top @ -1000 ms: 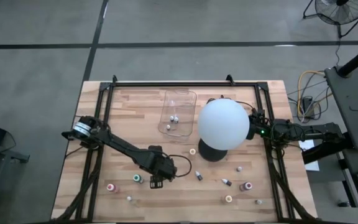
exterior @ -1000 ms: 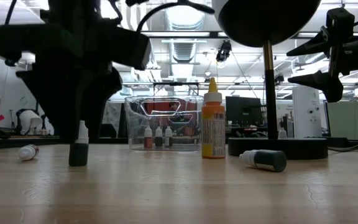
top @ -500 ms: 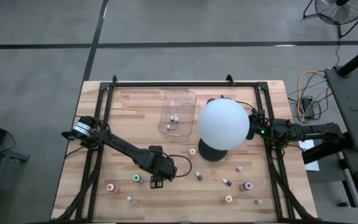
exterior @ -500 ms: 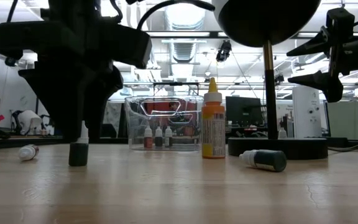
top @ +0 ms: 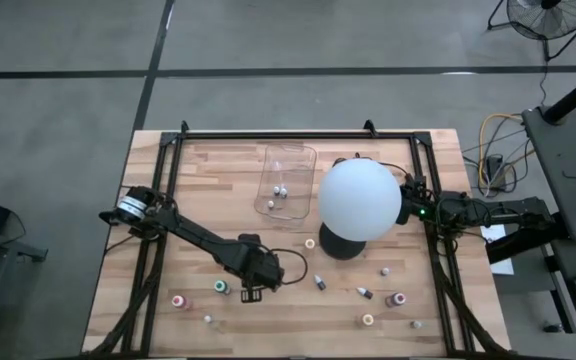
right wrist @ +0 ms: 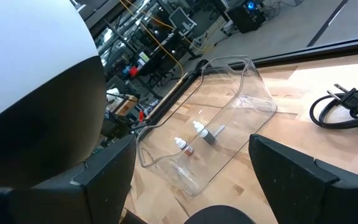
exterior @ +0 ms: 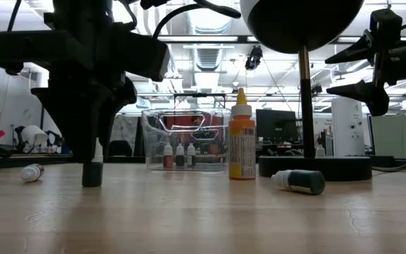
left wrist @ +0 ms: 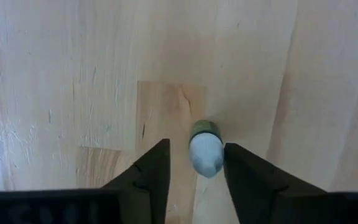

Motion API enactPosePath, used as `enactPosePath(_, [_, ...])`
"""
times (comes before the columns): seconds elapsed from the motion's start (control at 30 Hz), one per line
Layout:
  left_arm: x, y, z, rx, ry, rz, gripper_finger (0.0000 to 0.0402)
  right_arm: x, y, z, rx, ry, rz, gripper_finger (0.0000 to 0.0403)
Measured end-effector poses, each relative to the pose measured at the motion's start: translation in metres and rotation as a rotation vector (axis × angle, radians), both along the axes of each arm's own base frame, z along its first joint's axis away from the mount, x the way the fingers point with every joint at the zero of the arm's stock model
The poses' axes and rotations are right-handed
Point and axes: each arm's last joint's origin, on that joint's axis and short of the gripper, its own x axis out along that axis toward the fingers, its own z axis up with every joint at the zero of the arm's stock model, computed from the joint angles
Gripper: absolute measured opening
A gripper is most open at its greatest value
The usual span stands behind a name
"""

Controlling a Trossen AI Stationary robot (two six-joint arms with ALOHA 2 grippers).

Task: Pick & Place food coloring
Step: Put the small green food coloring bottle into the transparent bin

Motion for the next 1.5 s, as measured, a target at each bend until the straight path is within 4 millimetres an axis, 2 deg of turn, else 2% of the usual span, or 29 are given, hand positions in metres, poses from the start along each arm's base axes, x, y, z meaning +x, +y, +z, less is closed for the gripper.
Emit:
enactPosePath(0.33, [0.002, 0.001, 0.004, -0.007, -0.014, 0.008, 0.0043, 0.000, 0.000, 0.000, 0.000, 0.000, 0.000, 0.0302])
enactPosePath(0.57, [0.008, 0.007, 0.022, -0.001, -0.005, 0.013, 0.0043, 0.000, 0.000, 0.000, 0.000, 0.000, 0.000, 0.0302])
enactPosePath(0.7, [0.013, 0.015, 0.043, 0.011, 0.016, 0.015, 0.0043, 0.000, 0.000, 0.000, 0.000, 0.000, 0.000, 0.0302])
enactPosePath(1.0, [0.025, 0.041, 0.113, 0.005, -0.014, 0.048, 0.0044, 0.000, 0.000, 0.000, 0.000, 0.000, 0.000, 0.0302])
enactPosePath(1.17, [0.025, 0.054, 0.147, -0.001, -0.046, 0.069, 0.0044, 0.000, 0.000, 0.000, 0.000, 0.000, 0.000, 0.0302])
enactPosePath(1.5, [0.016, 0.084, 0.180, 0.009, -0.044, 0.101, 0.0044, 0.000, 0.000, 0.000, 0.000, 0.000, 0.000, 0.0302])
